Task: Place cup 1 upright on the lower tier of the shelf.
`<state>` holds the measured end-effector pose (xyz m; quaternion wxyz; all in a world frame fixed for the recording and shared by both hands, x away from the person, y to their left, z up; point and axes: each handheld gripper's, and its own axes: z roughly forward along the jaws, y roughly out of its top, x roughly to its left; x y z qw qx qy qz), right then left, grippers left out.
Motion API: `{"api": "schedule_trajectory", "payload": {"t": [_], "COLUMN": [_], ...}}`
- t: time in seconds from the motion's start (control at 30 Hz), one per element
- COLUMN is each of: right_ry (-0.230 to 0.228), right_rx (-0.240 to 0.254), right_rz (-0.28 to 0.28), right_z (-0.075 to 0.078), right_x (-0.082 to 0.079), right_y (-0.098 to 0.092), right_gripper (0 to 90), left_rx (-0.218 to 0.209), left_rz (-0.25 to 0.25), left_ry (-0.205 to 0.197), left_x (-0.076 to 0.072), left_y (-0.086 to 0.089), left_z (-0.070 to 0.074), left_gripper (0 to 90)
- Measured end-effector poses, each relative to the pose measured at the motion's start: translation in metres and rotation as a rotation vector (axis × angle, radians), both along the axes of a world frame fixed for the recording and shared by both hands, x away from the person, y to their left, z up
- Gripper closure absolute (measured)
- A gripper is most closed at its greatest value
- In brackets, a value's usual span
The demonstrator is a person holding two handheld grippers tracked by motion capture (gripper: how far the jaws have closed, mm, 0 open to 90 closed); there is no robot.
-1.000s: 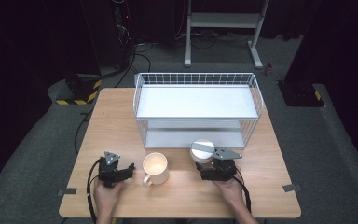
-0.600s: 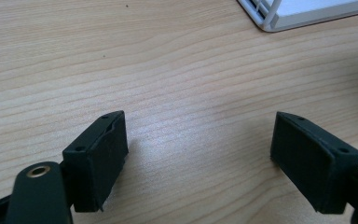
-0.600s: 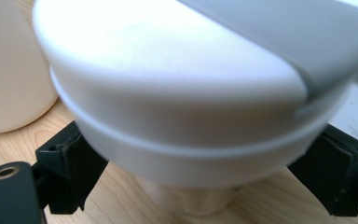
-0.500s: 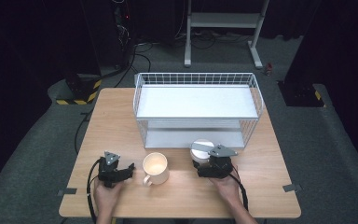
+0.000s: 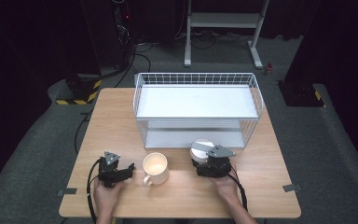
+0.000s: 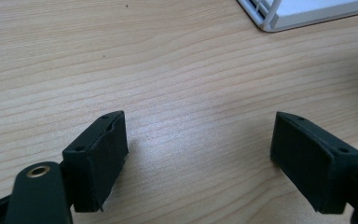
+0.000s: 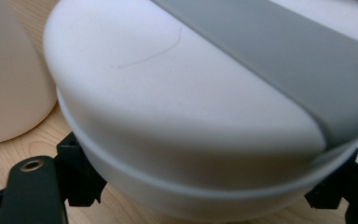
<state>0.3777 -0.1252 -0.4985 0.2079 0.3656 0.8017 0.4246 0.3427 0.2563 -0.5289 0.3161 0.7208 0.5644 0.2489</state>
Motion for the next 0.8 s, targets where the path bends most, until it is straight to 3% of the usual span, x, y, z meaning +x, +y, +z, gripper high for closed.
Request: {"api": "schedule_trajectory", "payload": {"t": [0.57,0.8], "right_ry": [-0.008,-0.009], "right_rx": [-0.002,0.025], "right_rz": [-0.004,-0.009], "right_z": [0.0018,0.0058], "right_x": [-0.0027,-0.0043], "right_y": [-0.0026,-0.0068], "right_gripper": [18.5,18.6], "left_rx": [-0.002,-0.002], "left_rz": [0.0,0.0], "left_ry": [0.001,0.0], "left_x": [-0.0001,-0.0001], "left_y": [0.0,0.0], "left_z": [0.0,-0.0001], "left_gripper": [19.0,18.9]}}
